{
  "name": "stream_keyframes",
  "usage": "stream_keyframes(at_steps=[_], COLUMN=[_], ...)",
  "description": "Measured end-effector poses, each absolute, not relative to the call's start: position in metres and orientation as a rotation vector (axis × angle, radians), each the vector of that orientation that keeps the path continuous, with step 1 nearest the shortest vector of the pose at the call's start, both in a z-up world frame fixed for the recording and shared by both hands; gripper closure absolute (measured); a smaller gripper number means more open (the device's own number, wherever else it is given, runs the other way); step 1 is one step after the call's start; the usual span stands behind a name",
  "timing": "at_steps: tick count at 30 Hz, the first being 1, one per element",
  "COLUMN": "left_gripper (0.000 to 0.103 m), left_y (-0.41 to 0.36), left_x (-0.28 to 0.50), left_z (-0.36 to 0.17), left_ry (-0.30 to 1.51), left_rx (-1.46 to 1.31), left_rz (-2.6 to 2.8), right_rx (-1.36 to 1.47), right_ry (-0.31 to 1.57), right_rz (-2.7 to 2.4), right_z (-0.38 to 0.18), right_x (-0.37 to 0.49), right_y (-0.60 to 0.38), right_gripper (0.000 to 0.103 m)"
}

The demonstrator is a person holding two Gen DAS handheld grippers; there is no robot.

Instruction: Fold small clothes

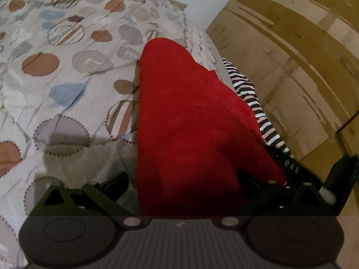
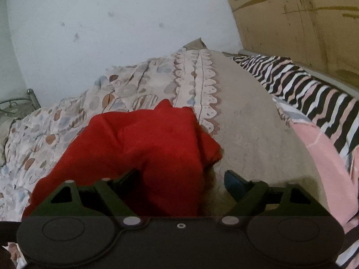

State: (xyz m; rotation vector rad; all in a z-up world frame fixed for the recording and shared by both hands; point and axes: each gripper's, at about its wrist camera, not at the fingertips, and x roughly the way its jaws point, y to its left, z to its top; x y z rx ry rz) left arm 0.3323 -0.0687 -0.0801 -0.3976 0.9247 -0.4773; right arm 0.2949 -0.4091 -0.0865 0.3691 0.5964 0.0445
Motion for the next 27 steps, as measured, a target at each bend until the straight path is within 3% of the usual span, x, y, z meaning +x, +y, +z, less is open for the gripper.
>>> stream_keyframes(at_steps=[9, 27], left_gripper=[0.001, 0.0], left_y=[-0.06, -0.074], left_x=[0.332, 0.344], left_z=[-0.046, -0.102], left_ry=[0.815, 0.883], left_rx=[-0.495, -0.546], left_rz=[-0.427, -0.498], right_rx=[0.346, 0.434], right_ry=[0.563, 0.516], right_rz=[0.051, 0.057], right_z=[-0.091, -0.088], right_x=[0.295, 0.293], right_y=[-0.411, -0.426], right_gripper=[0.012, 0.006])
